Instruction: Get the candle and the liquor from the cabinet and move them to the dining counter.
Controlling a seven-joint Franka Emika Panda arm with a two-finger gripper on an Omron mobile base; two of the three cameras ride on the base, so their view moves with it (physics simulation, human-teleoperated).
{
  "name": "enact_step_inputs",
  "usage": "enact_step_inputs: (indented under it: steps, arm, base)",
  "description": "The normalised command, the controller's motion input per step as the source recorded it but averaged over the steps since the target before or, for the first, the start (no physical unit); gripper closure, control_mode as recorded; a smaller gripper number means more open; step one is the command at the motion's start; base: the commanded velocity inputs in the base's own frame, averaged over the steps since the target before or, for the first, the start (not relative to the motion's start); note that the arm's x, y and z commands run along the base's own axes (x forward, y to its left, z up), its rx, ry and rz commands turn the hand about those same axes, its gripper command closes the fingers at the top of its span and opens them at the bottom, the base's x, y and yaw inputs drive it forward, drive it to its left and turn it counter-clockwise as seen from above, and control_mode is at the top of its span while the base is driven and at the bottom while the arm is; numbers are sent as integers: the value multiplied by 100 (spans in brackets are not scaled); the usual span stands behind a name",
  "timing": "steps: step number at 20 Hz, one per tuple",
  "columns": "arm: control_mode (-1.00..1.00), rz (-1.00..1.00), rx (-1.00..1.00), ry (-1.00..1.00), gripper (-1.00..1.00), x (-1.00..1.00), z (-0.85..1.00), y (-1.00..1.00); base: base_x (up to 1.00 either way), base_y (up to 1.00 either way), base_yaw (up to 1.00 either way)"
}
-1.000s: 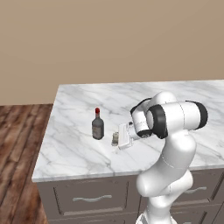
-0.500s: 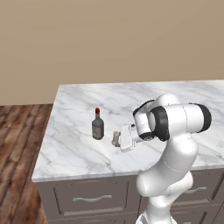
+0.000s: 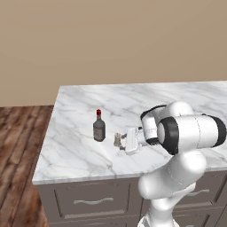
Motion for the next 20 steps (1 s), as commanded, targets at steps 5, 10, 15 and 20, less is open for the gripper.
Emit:
enact_step_inputs:
  steps: [5, 10, 15, 20]
  arm:
    - [-100, -15, 0, 0, -100, -23, 26, -3]
    - [-100, -19, 0, 3, -100, -23, 33, -12]
    - [-100, -19, 0, 11, -100, -40, 46, -18]
    - [-100, -15, 0, 23, -100, -39, 52, -22]
  base:
    - [0, 0, 0]
    - [0, 0, 0]
    - [0, 0, 0]
    - [0, 0, 0]
